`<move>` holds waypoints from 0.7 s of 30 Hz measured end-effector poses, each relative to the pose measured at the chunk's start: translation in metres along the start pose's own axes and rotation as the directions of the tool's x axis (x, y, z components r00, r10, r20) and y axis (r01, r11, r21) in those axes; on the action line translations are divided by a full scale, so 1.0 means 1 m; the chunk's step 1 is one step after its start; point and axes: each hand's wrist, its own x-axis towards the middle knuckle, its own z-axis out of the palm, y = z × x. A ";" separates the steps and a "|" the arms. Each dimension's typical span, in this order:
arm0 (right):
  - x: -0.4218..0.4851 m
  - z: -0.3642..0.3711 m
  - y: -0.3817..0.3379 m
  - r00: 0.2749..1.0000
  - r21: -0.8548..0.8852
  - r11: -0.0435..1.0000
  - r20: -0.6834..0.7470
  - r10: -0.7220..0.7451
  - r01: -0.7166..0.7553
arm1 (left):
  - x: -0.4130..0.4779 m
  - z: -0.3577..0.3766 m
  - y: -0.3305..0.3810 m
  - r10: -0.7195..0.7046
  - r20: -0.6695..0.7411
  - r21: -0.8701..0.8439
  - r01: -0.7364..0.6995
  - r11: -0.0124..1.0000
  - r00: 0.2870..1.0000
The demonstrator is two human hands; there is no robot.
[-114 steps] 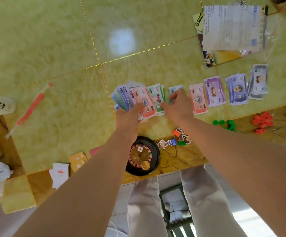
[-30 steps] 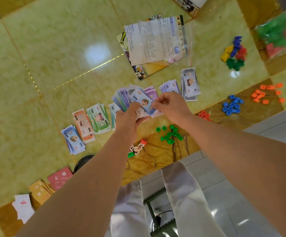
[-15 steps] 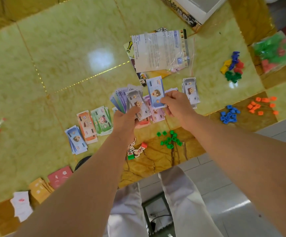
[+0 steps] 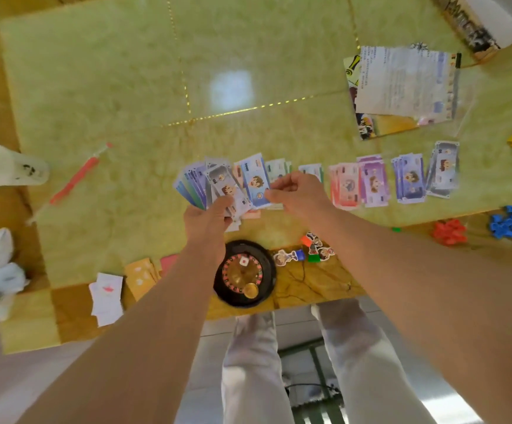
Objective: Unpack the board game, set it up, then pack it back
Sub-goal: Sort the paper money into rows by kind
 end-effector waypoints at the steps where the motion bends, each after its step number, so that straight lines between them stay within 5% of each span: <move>1: -0.001 0.014 0.000 1.000 -0.014 1.000 0.009 0.005 -0.005 | 0.003 -0.011 0.000 -0.002 -0.013 -0.013 0.002 1.000 1.000; 16: -0.005 0.108 0.007 0.969 -0.459 0.882 -0.246 -0.011 -0.106 | 0.041 -0.088 -0.003 -0.049 0.172 -0.098 0.067 0.993 0.984; 21: -0.001 0.107 0.005 0.976 -0.224 0.974 -0.202 -0.081 0.035 | 0.037 -0.084 0.003 -0.049 0.240 -0.093 0.073 0.993 0.970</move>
